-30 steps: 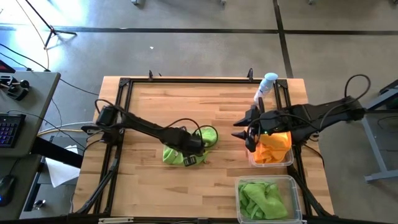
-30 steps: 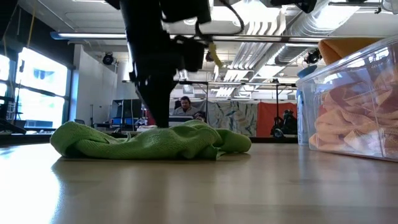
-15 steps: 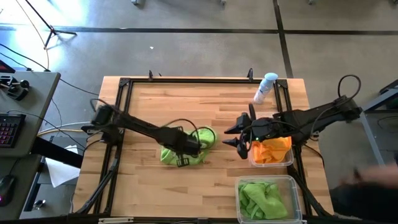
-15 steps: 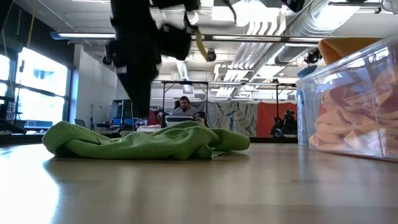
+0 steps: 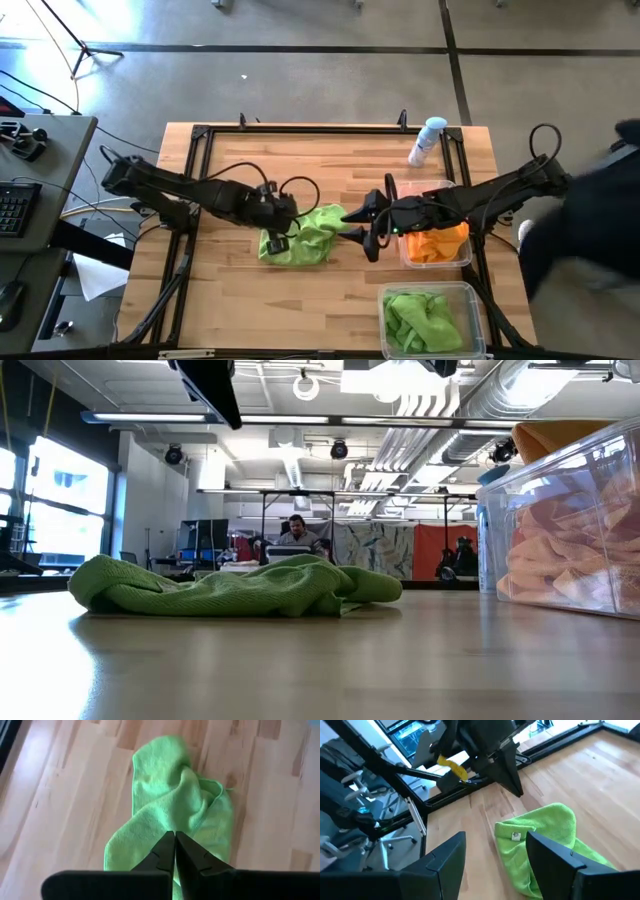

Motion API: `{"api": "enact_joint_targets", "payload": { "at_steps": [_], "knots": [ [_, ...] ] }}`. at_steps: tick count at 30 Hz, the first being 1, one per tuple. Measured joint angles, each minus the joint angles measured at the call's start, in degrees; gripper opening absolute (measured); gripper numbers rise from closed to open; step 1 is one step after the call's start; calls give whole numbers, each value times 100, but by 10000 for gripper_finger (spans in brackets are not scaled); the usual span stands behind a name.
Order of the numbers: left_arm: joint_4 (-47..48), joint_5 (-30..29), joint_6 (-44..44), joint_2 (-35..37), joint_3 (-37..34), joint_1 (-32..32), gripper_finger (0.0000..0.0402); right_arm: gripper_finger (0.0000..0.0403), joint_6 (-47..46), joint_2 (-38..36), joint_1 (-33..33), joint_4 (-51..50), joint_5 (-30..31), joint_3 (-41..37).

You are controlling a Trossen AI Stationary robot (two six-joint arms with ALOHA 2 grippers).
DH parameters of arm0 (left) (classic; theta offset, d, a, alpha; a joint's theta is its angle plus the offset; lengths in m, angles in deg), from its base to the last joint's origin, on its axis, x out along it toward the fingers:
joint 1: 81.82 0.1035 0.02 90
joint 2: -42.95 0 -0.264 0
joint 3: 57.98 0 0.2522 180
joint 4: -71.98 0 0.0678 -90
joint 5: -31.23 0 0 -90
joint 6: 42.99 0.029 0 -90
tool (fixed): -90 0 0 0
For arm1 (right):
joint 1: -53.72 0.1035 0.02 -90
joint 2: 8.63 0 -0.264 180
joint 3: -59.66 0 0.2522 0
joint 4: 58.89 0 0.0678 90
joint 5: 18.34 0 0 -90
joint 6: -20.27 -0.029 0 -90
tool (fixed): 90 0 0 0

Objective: Sort microfiber towel by color & place in baskets
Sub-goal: Put the green towel into the bottom transparent bin

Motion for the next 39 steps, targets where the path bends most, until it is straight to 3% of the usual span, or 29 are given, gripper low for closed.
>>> {"api": "enact_joint_targets", "payload": {
  "at_steps": [6, 11, 19, 25, 29, 32, 35, 39],
  "knots": [
    [-34, 113, 34, -469, 0, -7, 27, 204, -476, 0, 85, -269, -29, 0],
    [-42, 678, 40, -1033, 0, 39, 75, 204, -799, 0, 195, -546, 12, 0],
    [-273, 664, 233, -2058, -6, 118, 150, 204, -1076, 2, 407, -680, 308, 0],
    [-334, 733, 148, -2715, -7, 166, 168, 204, -1094, 2, 451, -706, 337, 0],
    [-353, 823, 171, -2991, 9, 166, 154, 204, -1122, 2, 452, -712, 339, 0],
    [-408, 913, 278, -3038, 16, 132, 105, 204, -1120, 2, 450, -774, 339, 0],
    [-473, 986, 288, -3022, 13, 131, 29, 204, -1086, 2, 450, -845, 337, 0],
    [-398, 1002, 346, -2838, -19, 136, 11, 204, -1078, 2, 450, -919, 337, 0]
  ]
}}
